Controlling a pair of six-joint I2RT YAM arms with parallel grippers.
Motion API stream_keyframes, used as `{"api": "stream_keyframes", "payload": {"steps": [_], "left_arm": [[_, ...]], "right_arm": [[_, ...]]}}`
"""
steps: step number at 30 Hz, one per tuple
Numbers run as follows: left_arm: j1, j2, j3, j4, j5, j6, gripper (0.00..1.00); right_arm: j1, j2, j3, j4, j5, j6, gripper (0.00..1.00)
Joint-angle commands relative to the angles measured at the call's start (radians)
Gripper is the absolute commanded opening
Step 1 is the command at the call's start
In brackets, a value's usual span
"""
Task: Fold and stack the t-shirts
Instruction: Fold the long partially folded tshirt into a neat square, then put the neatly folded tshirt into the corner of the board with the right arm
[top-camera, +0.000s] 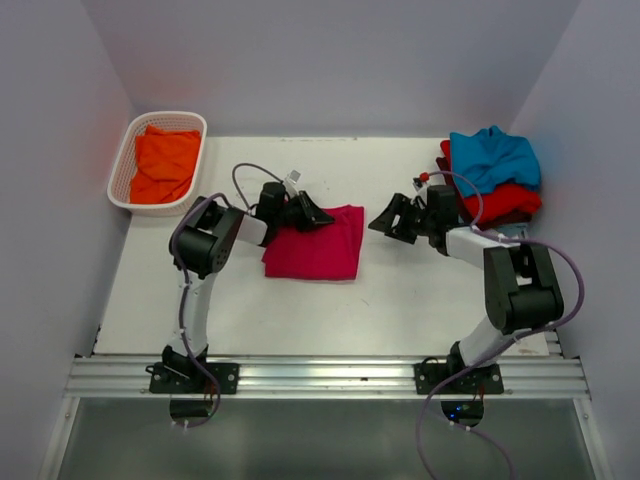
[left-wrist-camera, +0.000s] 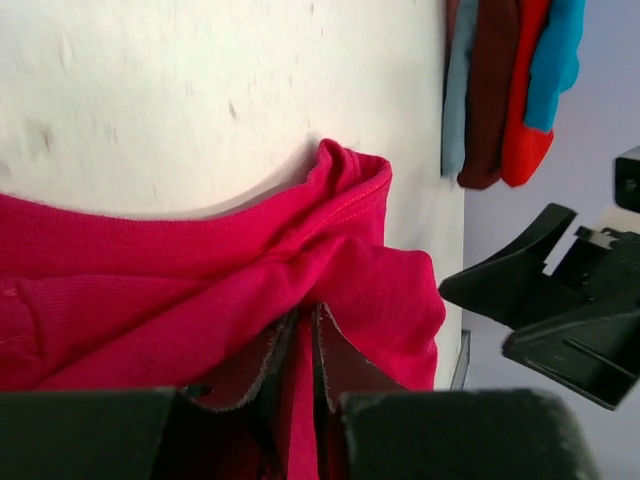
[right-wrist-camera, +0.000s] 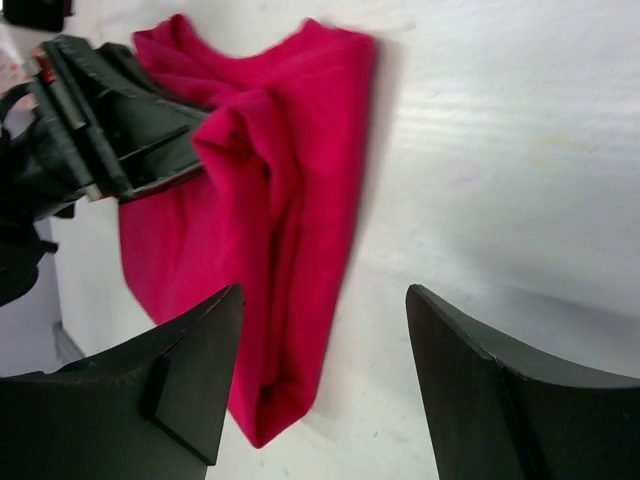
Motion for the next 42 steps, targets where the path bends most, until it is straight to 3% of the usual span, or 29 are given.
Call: {"api": "stream_keyframes", "payload": {"steps": [1,5,19,24,25,28,29,32,42], "left_arm": [[-0.033,-0.086,-0.150,-0.029,-0.010,0.087,0.15],[-0.045,-0.141,-0.197,-0.023,-0.022,0.091,0.12],[-0.064,-0.186,-0.226,-0.027,-0.056,0.055,0.04],[-0.071,-0.184,-0.227,-0.026,-0.058,0.053,0.03],[-0.071,-0.184,-0.227,-0.026,-0.056,0.051,0.03],[-0.071,-0.181,-0.230,-0.024,-0.047,0.051,0.03],[-0.071,-0.180,-0.230,-0.018,-0.042,0.047,0.02],[-0.071,-0.172,-0.237,0.008,-0.029,0.030,0.02],[-0.074,-0.189,-0.247,0.033,-0.033,0.010,0.02]], "right_arm": [[0.043,-0.121,-0.061,0.021,-0.087,0.015,0.70],[0.084,-0.181,-0.120,-0.026,-0.084,-0.003,0.71],[0.210,-0.127,-0.192,-0.043,0.062,0.028,0.74],[0.254,-0.109,-0.190,-0.002,0.042,0.065,0.81],[0.256,-0.114,-0.194,0.001,0.041,0.068,0.89],[0.257,-0.132,-0.206,-0.005,0.034,0.067,0.91],[0.257,-0.138,-0.212,-0.006,0.041,0.067,0.97],[0.257,-0.137,-0.218,-0.009,0.051,0.059,0.99],[0.317,0.099,-0.172,0.101,0.142,0.142,0.99]]}}
